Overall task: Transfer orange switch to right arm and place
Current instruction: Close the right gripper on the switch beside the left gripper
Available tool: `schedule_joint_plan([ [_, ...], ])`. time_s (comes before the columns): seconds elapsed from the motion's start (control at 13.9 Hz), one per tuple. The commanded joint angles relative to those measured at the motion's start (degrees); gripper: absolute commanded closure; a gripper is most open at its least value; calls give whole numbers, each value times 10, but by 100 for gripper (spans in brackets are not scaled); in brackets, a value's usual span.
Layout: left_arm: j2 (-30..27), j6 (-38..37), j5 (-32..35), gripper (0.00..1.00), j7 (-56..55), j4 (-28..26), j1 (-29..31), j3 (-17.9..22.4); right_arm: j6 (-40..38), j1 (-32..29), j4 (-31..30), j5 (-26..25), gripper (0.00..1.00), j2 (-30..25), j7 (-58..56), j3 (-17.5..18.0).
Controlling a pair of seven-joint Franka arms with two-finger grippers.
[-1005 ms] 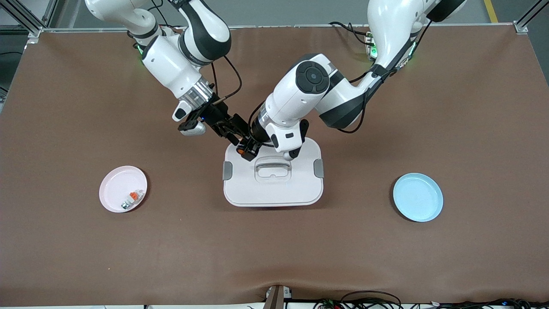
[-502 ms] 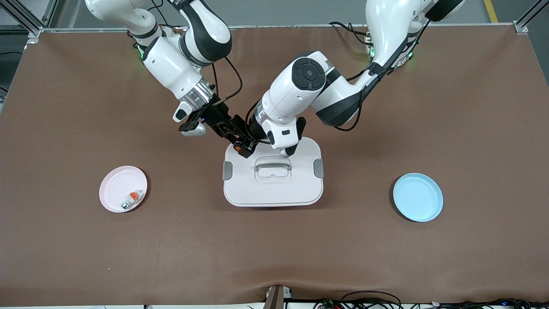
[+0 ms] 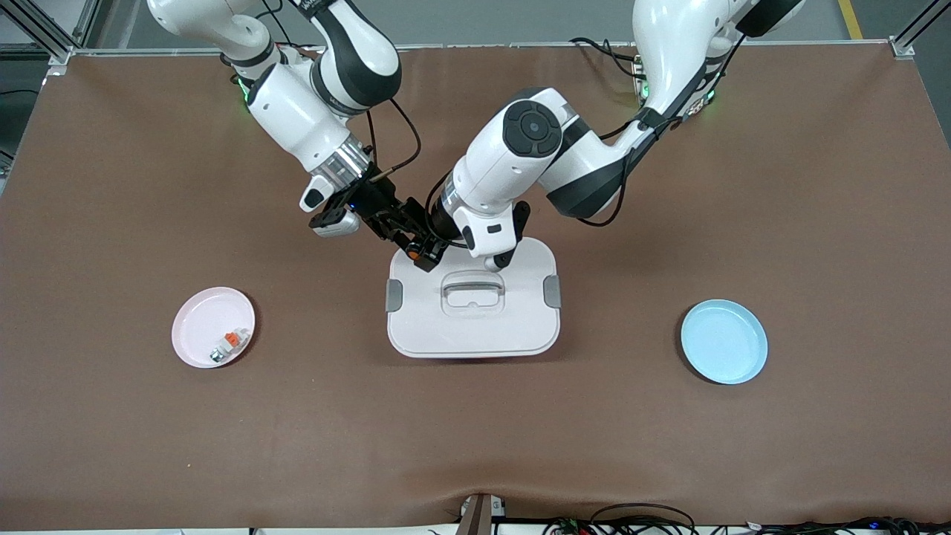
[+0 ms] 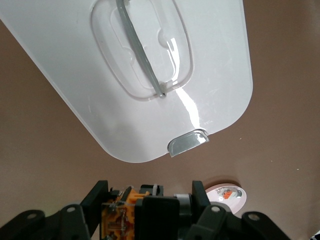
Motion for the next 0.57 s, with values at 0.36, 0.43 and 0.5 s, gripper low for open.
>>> schedule_joint_plan([
  [0.36, -10, -13, -9, 100, -4, 7, -12, 0, 28, 36, -20, 49, 6, -12, -15, 2],
  [0.43, -10, -13, -10, 100, -4, 7, -12, -1, 31, 45, -21, 62, 6, -12, -15, 2],
  [0.5, -10, -13, -13, 100, -4, 7, -12, -3, 35, 49, -22, 69, 6, -12, -15, 2],
])
